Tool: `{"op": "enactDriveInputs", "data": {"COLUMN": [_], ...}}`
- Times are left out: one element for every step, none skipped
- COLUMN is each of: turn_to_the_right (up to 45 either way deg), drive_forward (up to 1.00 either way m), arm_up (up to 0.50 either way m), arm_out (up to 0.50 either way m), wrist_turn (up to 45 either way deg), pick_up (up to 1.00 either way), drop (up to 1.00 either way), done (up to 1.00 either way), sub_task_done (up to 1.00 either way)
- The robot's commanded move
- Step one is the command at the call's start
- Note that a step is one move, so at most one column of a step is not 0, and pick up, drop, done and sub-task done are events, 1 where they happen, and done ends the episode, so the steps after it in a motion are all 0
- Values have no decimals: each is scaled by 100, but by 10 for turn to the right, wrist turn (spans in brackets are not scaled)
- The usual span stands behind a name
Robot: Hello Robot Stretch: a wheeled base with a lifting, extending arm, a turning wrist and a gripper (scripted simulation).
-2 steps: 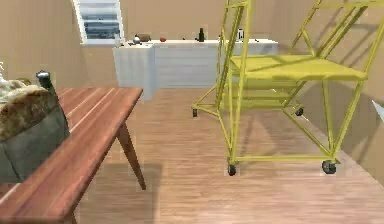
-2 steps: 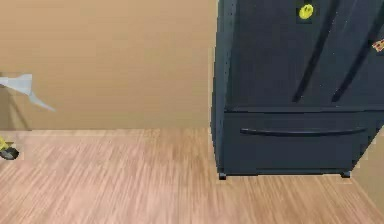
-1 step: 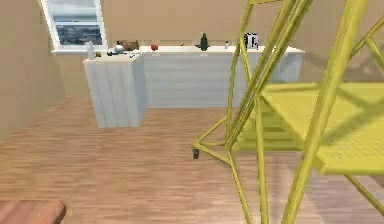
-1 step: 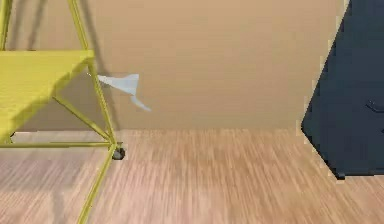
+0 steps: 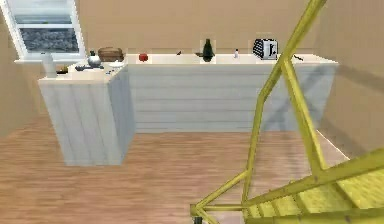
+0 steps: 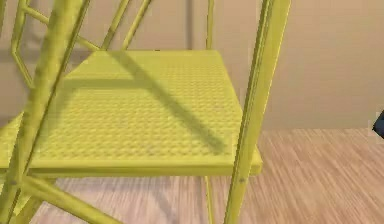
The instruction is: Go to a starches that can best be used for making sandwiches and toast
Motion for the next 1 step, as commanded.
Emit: {"op": "enactDriveInputs", "data": {"turn_to_the_right": [-450], "drive_forward": [0], "arm_up": [0], "arm_out": [0], "wrist_turn": [0], "pick_up": [0], "drop": [0], "done": [0], "sub_task_done": [0]}}
